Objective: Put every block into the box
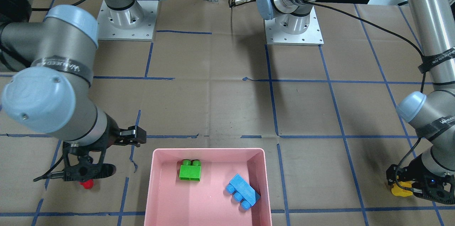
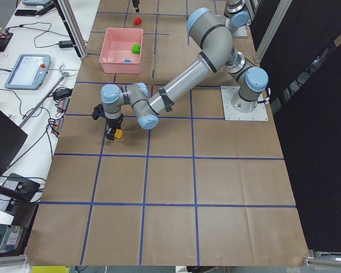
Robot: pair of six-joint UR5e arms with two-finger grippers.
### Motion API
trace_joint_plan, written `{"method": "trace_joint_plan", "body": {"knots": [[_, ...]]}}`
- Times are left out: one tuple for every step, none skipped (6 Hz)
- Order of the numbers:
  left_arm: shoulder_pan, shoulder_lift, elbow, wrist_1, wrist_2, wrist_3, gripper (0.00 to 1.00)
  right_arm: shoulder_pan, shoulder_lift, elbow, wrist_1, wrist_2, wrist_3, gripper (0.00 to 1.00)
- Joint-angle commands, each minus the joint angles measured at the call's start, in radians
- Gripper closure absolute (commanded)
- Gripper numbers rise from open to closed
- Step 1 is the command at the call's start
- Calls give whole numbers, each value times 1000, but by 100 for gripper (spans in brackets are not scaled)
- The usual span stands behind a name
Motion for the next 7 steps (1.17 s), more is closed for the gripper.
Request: {"method": "trace_joint_plan", "body": {"knots": [[-1, 3, -7, 2, 1, -12, 100, -94, 45, 75, -140, 0, -264, 0], [-7, 22, -7, -1, 1, -30, 100, -111, 84, 103, -228, 0, -344, 0], [-28, 51, -12, -13, 6, -42, 100, -131, 129, 115, -302, 0, -477, 0], [-88, 104, -15, -78, 17, -82, 100, -148, 162, 114, -359, 2, -560, 0], [-145, 165, -12, -175, 15, -148, 100, -150, 185, 116, -415, 2, -585, 0], [-236, 216, -13, -235, 9, -244, 100, -151, 206, 116, -420, -1, -587, 0], [-368, 221, 7, -229, 4, -360, 100, -157, 220, 128, -417, -36, -587, 0]]}}
